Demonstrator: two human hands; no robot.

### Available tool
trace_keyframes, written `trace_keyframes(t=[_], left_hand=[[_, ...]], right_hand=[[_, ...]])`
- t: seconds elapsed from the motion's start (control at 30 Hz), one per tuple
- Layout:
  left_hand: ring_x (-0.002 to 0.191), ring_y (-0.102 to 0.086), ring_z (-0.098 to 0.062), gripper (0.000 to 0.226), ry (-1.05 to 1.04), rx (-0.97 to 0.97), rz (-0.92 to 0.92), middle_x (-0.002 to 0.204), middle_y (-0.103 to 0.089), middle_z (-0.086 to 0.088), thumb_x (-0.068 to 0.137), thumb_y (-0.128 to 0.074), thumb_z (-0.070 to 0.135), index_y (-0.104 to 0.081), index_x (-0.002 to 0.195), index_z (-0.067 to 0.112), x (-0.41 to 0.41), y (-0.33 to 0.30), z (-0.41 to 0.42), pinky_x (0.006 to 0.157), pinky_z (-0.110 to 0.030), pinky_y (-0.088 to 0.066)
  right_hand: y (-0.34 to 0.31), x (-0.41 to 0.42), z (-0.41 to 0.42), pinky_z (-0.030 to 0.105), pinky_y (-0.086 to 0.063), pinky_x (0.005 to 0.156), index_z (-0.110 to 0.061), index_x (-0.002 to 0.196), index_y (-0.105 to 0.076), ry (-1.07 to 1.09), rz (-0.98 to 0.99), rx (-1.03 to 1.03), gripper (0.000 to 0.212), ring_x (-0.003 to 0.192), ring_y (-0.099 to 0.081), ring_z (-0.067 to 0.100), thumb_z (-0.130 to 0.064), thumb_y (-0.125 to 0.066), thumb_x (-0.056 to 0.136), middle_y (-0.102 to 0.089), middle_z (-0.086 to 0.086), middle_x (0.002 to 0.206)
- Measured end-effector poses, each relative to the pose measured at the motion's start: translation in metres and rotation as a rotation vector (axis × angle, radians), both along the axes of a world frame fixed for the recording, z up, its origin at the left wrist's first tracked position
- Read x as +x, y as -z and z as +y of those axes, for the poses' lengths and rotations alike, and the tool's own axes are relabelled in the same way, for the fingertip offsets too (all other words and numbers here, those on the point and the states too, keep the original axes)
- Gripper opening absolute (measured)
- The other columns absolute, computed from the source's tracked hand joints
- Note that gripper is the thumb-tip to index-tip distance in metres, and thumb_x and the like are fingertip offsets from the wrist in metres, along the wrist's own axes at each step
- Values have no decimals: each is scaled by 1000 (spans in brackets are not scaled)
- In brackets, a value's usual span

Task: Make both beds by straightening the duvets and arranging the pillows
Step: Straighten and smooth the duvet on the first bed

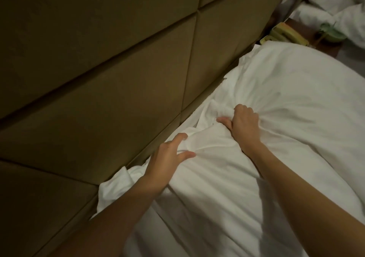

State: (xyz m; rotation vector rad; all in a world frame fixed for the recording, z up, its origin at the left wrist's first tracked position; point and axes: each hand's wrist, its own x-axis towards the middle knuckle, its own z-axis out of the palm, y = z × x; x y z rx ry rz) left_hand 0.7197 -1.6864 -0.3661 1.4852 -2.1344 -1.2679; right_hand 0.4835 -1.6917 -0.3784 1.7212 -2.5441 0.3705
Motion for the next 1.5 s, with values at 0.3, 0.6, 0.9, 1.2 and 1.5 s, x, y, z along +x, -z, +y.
trace_keyframes(t=[0.3,0.6,0.9,1.2,1.5], left_hand=[[105,-60,-27,51,-63,-328,-58,119,-63,-5,87,-65,37,-48,134,25,13,-23,-42,85,-41,-50],[112,-50,-17,51,30,-451,-382,134,-40,0,98,-34,49,-29,146,31,0,30,-37,78,-28,-43],[142,-23,-18,47,11,-518,-310,158,-19,0,101,-33,35,-32,147,27,19,15,-6,112,-30,-25],[140,-31,-28,42,177,-693,-290,149,-40,-9,96,-37,27,-53,134,18,100,5,72,113,-46,-24],[136,-39,-26,44,277,-628,-315,143,-48,-5,93,-40,28,-51,136,22,230,42,205,110,-43,-17]], right_hand=[[-70,23,-69,32,-32,73,-9,90,-43,-7,-292,-358,35,82,-41,22,-35,-67,86,-45,6,88],[40,10,-47,38,-30,91,-5,121,-54,-31,32,-42,73,110,-48,34,-61,-19,89,-56,17,118],[12,39,-5,43,-12,115,-14,147,-33,-26,-35,27,59,144,-21,24,-49,-20,101,-28,6,155],[-3,144,125,40,3,117,-16,152,-19,102,-129,126,58,147,-5,15,-45,-20,102,-11,1,160],[25,317,281,39,8,116,-20,151,-20,109,-218,121,78,147,-3,13,-58,4,87,-12,-1,160]])
